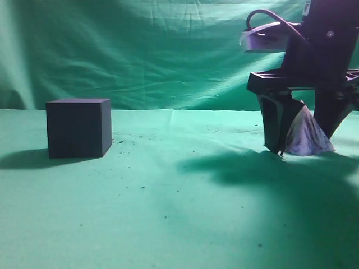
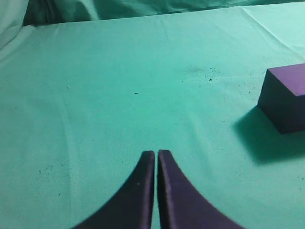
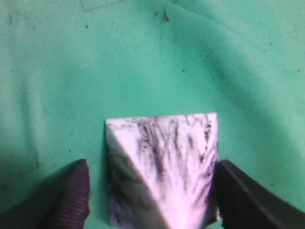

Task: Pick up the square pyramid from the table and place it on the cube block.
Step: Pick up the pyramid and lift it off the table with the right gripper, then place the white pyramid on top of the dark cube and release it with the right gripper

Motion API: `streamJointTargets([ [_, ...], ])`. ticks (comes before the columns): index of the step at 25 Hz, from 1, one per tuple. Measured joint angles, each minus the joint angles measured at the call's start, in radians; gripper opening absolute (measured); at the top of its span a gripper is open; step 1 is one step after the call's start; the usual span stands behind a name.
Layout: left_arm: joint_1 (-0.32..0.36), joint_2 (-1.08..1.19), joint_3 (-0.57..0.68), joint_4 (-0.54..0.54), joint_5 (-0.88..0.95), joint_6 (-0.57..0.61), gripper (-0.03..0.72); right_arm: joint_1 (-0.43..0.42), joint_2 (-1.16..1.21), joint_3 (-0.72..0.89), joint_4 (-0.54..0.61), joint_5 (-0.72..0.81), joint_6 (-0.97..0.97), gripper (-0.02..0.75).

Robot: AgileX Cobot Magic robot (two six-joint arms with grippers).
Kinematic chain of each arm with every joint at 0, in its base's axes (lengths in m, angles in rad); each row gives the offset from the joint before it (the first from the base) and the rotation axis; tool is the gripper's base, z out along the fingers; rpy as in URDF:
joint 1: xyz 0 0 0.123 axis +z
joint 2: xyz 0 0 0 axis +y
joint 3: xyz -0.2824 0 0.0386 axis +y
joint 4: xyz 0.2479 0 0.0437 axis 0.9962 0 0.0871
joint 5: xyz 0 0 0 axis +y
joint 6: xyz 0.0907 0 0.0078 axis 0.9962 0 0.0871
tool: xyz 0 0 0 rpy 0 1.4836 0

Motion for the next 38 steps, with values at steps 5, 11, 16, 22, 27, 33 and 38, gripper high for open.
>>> streamJointTargets([
  [5, 0.000, 0.000, 0.000, 0.000, 0.000, 0.000, 0.000, 0.004, 0.012, -0.011, 0.017, 0.033, 0.005, 0.403],
  [11, 0.000, 0.000, 0.000, 0.000, 0.000, 0.000, 0.000, 0.004, 0.015, -0.029, 0.017, 0.059, 0.010, 0.403],
  [16, 0.000, 0.000, 0.000, 0.000, 0.000, 0.000, 0.000, 0.004, 0.017, -0.101, 0.006, 0.167, 0.015, 0.361],
  [22, 0.000, 0.000, 0.000, 0.000, 0.000, 0.000, 0.000, 0.047, -0.043, -0.317, -0.009, 0.349, 0.003, 0.377],
  [27, 0.000, 0.000, 0.000, 0.000, 0.000, 0.000, 0.000, 0.212, -0.047, -0.529, -0.007, 0.479, 0.001, 0.377],
  [33, 0.000, 0.000, 0.000, 0.000, 0.000, 0.000, 0.000, 0.416, 0.055, -0.720, 0.013, 0.507, 0.001, 0.377],
  [38, 0.000, 0.000, 0.000, 0.000, 0.000, 0.000, 0.000, 0.507, 0.195, -0.841, 0.016, 0.529, 0.001, 0.377],
])
